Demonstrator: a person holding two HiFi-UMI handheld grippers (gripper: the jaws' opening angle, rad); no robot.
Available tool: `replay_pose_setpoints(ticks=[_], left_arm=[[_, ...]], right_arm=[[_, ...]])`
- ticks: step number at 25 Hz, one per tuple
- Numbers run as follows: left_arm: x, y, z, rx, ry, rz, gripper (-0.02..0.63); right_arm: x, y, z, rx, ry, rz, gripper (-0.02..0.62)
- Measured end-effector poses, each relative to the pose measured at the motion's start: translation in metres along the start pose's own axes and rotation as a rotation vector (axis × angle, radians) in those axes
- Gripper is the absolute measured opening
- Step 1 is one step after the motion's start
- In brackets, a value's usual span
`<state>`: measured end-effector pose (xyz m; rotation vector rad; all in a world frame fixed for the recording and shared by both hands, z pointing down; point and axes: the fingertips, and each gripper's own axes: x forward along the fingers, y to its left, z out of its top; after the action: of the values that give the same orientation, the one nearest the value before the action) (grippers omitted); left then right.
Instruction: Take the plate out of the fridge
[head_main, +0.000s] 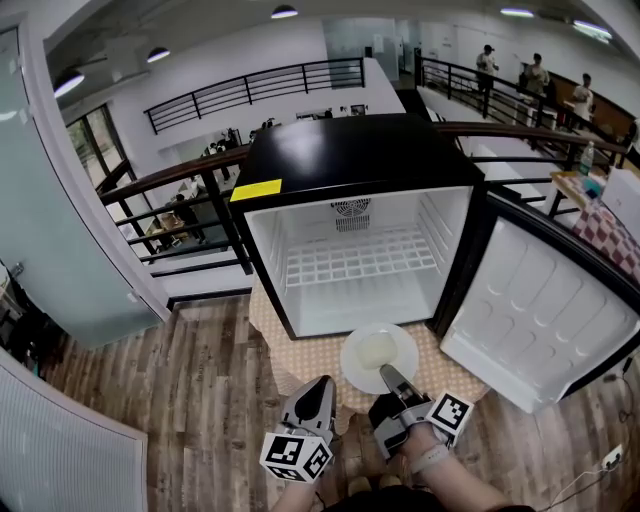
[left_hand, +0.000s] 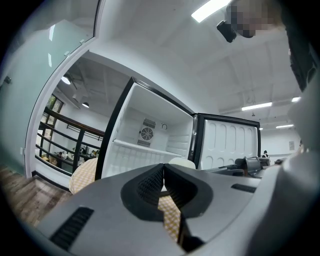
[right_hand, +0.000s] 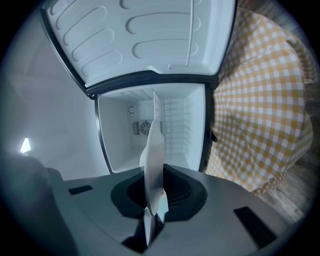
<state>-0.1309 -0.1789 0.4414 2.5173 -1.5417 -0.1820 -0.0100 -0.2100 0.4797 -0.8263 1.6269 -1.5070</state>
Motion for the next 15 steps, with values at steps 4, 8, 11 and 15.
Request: replay_pose_setpoints(ticks=[4,8,11,15], left_arm=[[-0.006,0.006,0.002,-0.004,0.0,0.029,0.008],[-0.01,0.01,0.001,-0.004,0.001,0.052,0.008],[-0.012,0.012,0.0,-0.004,0.002,0.063,0.008],[-0.014,0.015,0.0,-0.001,0.005,0.069,0.008]], right_arm=[[0.005,0.0,-0.005,0.0,0.019,0.004,0.046],[0.008,-0.001,-0.009,0.007,0.037,0.001,0.046],[0.01,-0.002,-0.011,0.009,0.048,0.001,0.046],[0.013,-0.003,-0.014,0.015,0.054,0.002,0.046]])
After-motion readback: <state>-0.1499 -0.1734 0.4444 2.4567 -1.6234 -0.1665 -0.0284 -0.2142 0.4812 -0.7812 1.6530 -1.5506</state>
